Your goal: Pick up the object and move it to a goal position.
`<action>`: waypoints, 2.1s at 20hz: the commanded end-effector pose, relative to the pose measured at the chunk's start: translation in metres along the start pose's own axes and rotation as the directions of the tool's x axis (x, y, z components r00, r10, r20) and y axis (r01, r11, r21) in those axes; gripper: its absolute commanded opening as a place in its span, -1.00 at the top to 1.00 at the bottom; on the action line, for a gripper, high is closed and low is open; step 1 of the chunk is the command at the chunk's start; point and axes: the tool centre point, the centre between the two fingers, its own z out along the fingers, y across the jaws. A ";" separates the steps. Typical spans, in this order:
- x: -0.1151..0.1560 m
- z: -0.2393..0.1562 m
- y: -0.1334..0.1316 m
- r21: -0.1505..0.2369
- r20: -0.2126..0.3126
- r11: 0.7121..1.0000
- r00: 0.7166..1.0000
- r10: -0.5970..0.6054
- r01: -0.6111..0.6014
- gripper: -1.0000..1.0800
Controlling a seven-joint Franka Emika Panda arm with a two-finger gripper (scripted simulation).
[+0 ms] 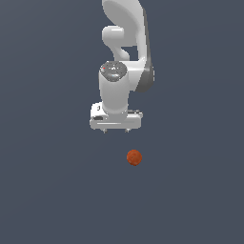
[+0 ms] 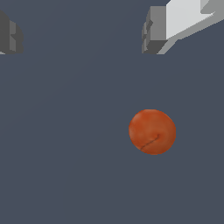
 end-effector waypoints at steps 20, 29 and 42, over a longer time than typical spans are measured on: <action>0.009 0.000 -0.033 0.003 -0.003 0.994 0.994 -0.114 0.114 -0.92; 0.022 0.009 -0.042 -0.002 -0.004 0.963 0.963 -0.268 0.268 -0.92; 0.052 0.033 -0.064 -0.007 -0.011 0.791 0.790 -0.612 0.612 -0.92</action>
